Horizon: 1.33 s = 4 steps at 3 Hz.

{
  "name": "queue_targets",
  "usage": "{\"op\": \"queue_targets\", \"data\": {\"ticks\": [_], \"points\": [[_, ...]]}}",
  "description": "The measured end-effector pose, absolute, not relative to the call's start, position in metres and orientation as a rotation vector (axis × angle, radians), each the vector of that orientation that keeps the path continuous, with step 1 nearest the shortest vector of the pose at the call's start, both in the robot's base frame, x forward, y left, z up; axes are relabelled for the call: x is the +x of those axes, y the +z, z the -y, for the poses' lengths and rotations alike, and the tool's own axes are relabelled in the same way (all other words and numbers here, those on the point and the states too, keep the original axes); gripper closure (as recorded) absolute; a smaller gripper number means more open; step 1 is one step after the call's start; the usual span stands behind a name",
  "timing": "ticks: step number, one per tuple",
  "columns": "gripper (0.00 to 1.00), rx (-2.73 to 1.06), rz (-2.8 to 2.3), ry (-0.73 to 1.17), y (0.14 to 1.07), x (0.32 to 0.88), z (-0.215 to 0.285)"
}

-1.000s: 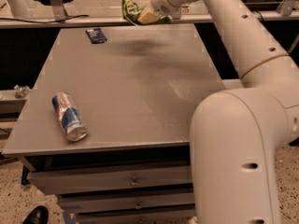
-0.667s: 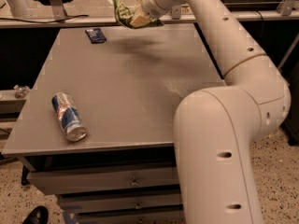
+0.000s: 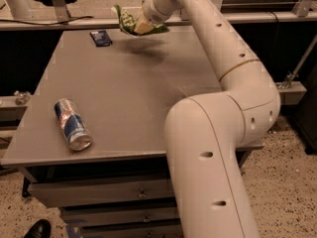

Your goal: Move green jalapeno chip bag near rxbar blueberry

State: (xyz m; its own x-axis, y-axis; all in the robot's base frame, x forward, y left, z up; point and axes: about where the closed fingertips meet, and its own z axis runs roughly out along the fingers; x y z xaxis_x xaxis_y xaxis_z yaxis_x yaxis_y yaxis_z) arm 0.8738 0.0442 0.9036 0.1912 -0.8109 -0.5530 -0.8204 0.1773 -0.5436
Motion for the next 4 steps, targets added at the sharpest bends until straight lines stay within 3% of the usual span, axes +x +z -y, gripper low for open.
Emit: {"op": "queue_targets", "data": {"ticks": [1, 2, 4], "points": [[1.00, -1.612, -1.597, 0.004, 0.898, 0.879, -0.052], [0.82, -1.616, -1.628, -0.009, 0.891, 0.884, -0.054], [0.36, -1.618, -1.661, -0.028, 0.885, 0.888, -0.054]]}}
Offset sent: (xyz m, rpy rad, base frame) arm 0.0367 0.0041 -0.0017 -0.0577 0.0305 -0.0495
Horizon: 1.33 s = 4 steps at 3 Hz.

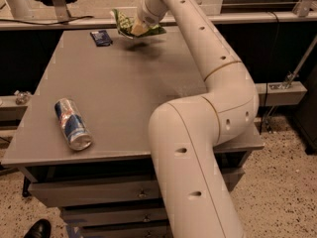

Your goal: Move green jalapeno chip bag near rxbar blueberry

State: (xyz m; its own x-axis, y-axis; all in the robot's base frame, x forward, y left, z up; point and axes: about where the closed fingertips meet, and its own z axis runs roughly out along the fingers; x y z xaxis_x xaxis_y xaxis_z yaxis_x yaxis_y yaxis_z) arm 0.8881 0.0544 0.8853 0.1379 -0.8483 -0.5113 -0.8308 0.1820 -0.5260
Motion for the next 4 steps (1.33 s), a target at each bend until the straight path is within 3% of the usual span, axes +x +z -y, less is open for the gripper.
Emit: {"op": "queue_targets", "data": {"ticks": [1, 2, 4], "points": [[0.12, -1.616, -1.668, -0.029, 0.884, 0.889, -0.055], [0.00, -1.618, -1.669, -0.027, 0.883, 0.889, -0.057], [0.00, -1.587, -1.654, 0.012, 0.902, 0.880, -0.041]]}}
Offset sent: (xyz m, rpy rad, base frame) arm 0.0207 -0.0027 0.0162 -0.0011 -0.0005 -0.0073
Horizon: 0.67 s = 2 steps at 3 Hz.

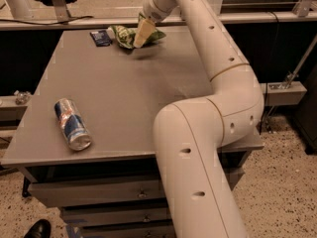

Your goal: Move green jalapeno chip bag near rxbar blueberry

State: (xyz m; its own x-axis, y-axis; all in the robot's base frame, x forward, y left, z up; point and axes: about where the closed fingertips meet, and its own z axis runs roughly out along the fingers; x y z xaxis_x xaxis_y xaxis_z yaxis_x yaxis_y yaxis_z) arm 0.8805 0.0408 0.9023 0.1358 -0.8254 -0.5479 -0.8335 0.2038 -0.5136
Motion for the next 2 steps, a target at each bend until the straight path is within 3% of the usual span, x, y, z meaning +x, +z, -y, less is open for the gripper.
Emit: {"op": "queue_targets", "data": {"ticks": [2], "points": [[0.00, -1.503, -1.659, 0.166, 0.933, 0.840, 0.030]]}}
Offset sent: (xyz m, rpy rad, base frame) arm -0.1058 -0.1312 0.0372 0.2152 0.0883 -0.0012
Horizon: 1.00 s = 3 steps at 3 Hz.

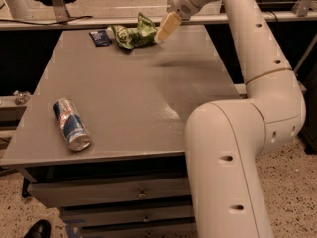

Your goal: Move green jalapeno chip bag near rxbar blueberry

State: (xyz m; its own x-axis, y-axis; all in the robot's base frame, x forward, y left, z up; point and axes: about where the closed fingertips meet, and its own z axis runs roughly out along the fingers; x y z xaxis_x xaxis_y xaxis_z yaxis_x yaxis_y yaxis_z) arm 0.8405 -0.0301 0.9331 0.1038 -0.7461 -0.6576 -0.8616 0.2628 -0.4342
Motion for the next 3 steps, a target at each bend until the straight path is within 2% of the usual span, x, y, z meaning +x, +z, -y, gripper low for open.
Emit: {"op": "queue_targets", "data": {"ticks": [1, 3], "points": [[0.00, -1.499, -1.628, 0.239, 0.943, 0.812, 0.065], [0.00, -1.555, -1.512, 0.408, 0.946, 0.744, 0.099]]}}
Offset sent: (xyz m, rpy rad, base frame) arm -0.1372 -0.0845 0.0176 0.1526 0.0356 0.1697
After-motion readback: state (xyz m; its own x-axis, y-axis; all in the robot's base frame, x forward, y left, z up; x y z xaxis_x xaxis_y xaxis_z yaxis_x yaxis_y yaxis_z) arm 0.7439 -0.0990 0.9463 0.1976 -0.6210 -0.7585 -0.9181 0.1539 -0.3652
